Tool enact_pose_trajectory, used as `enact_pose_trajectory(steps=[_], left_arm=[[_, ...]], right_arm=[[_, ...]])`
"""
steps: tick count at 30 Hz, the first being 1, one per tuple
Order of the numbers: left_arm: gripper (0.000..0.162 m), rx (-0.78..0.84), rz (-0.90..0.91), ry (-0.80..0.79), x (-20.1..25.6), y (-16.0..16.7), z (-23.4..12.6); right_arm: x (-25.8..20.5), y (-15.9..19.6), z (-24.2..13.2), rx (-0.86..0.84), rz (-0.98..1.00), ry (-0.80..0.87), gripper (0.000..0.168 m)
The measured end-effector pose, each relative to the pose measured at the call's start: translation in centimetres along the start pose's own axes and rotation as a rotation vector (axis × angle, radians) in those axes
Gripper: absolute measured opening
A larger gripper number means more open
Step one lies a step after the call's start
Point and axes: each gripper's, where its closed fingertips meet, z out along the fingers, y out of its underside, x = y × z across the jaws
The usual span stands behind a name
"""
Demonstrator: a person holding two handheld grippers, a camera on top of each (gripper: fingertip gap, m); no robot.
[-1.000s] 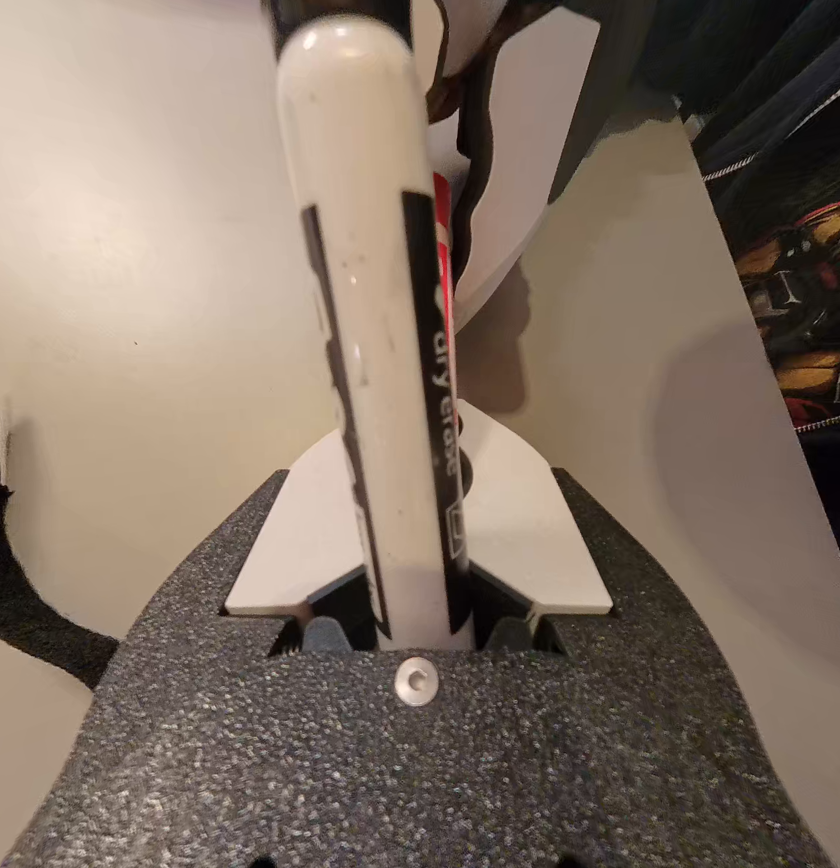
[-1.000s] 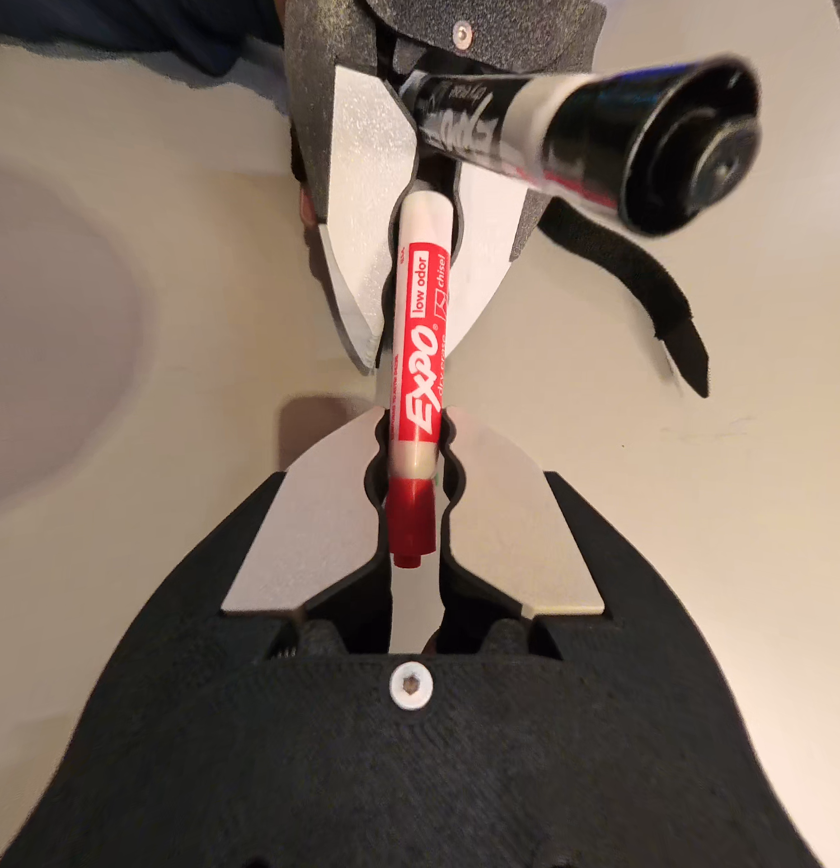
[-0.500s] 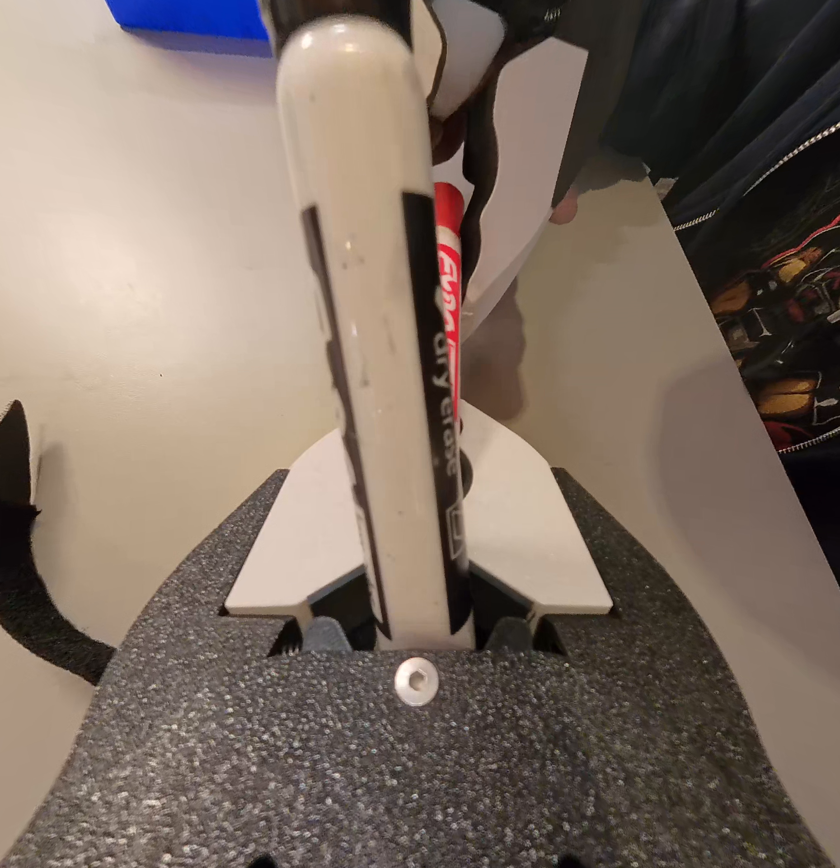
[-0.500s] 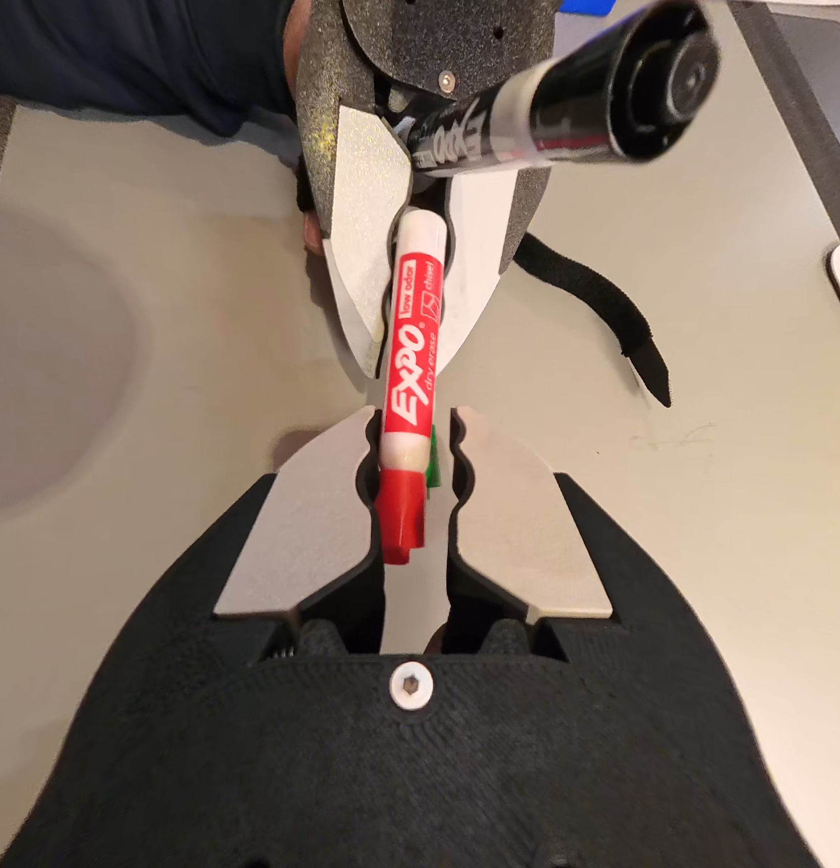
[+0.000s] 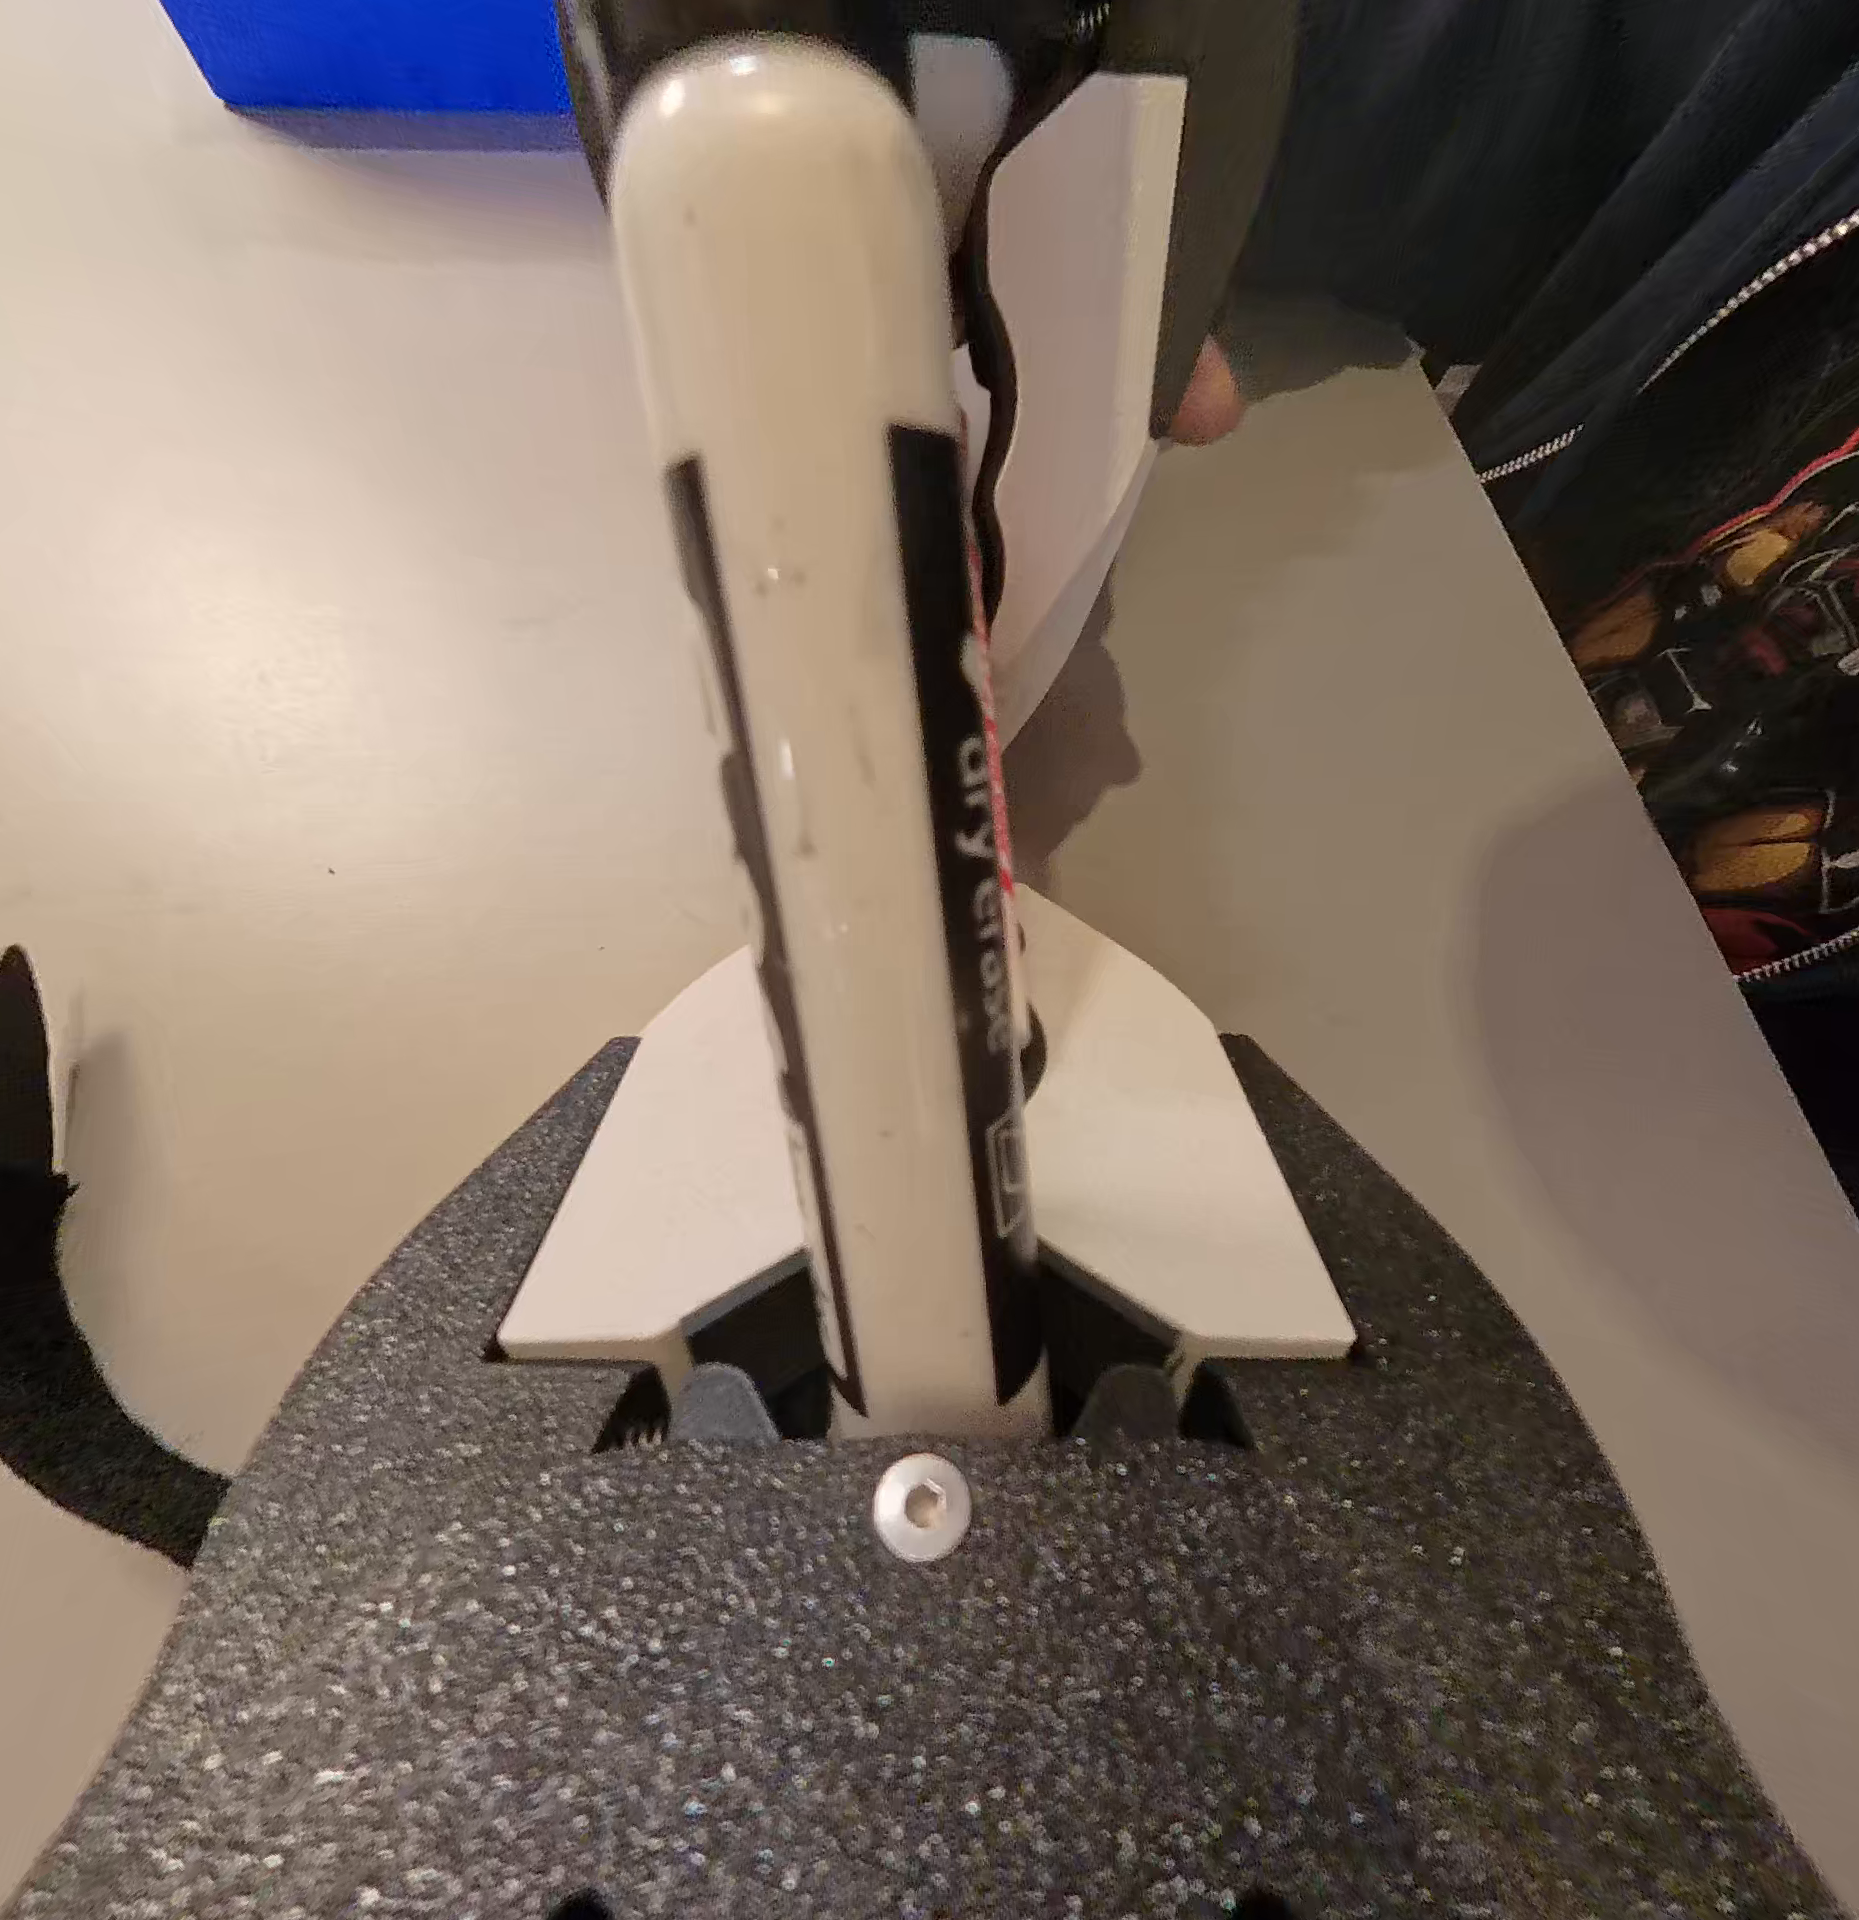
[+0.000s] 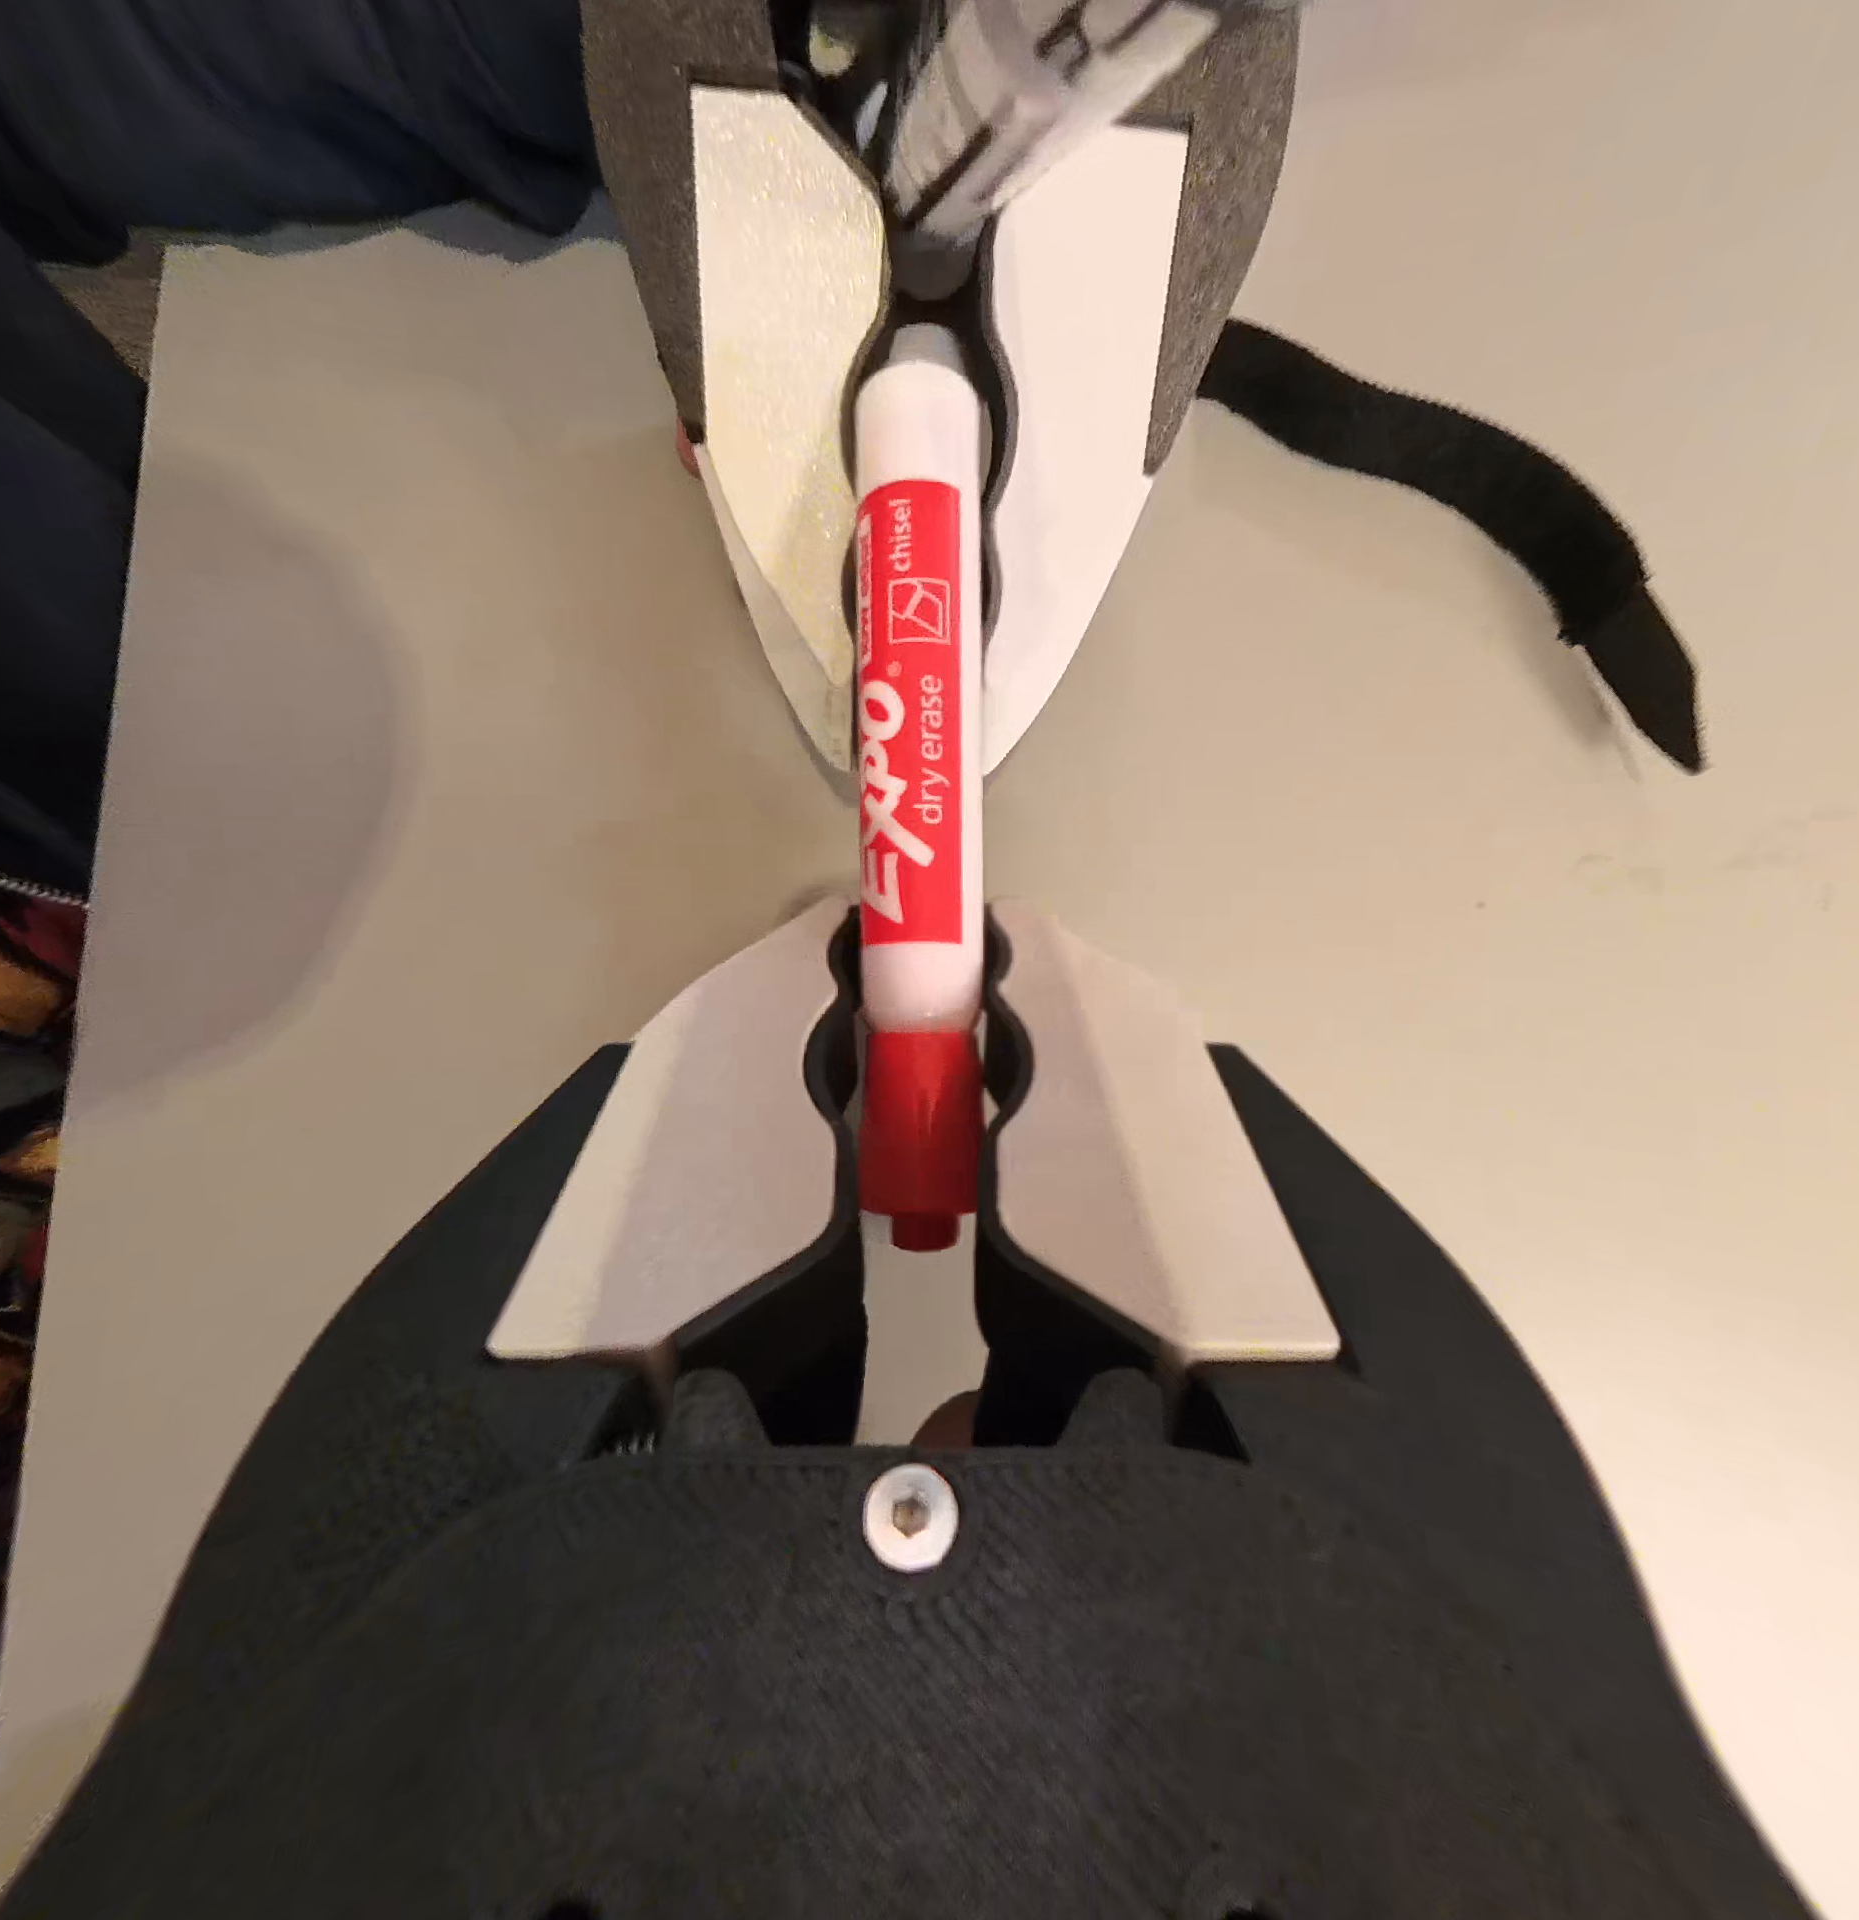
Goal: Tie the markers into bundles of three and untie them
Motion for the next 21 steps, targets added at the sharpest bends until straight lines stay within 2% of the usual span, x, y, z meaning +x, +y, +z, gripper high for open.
enact_pose_trajectory(steps=[7, 21], left_arm=[[0.020, -0.055, 0.019, 0.012, 0.5, 0.5, 0.7], [0.020, -0.234, 0.058, -0.025, 0.7, 2.9, 1.3]], right_arm=[[-0.8, 1.2, 0.4, -0.109, 0.012, -0.025, 0.019], [-1.1, 0.0, 0.2, -0.041, -0.003, -0.045, 0.019]])
